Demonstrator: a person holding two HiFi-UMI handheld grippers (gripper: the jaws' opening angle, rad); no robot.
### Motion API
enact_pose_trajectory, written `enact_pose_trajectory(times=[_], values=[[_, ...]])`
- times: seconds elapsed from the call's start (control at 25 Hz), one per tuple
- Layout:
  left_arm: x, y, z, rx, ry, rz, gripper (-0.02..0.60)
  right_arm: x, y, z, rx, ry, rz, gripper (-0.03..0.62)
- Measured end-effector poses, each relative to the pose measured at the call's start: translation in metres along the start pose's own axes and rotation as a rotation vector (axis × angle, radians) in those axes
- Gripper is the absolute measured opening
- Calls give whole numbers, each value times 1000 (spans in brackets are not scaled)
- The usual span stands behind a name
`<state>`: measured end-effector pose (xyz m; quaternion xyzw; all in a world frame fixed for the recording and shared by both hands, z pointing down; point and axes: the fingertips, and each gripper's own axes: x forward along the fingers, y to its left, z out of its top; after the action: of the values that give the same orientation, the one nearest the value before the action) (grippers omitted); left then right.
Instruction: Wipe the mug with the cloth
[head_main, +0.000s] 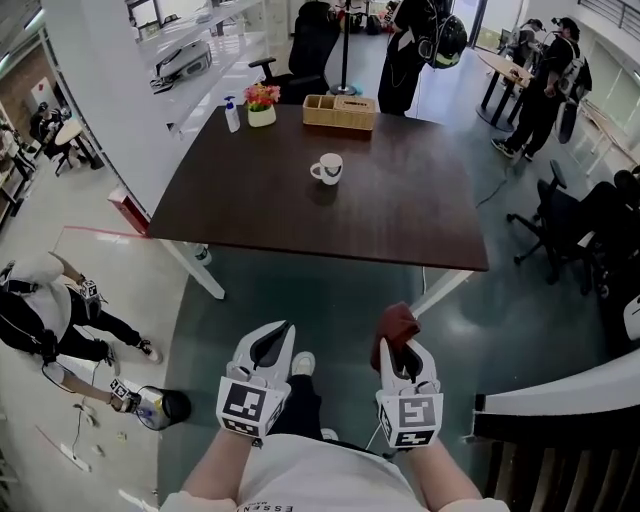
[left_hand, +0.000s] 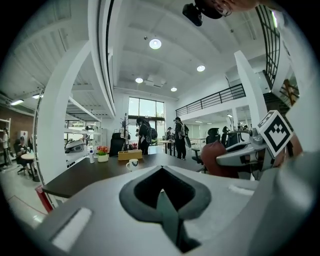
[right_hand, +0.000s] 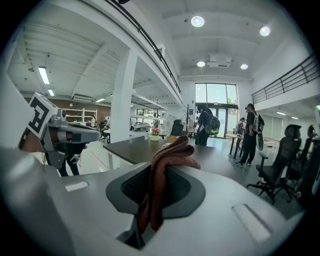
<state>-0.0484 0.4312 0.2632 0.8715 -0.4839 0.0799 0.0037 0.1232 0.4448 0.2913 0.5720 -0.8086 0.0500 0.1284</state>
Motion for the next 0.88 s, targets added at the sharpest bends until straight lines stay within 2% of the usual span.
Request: enact_pose_trajectory(times=[0.16, 0.56, 0.88], values=[[44, 33, -9, -12, 9, -24, 0, 56, -7, 5, -17, 13, -7, 81], [176, 157, 4, -20, 20, -83, 0, 220, -25, 53, -33, 42, -41, 81], [249, 203, -11, -38, 60, -90, 0, 311, -62, 64, 1, 51, -56, 81]])
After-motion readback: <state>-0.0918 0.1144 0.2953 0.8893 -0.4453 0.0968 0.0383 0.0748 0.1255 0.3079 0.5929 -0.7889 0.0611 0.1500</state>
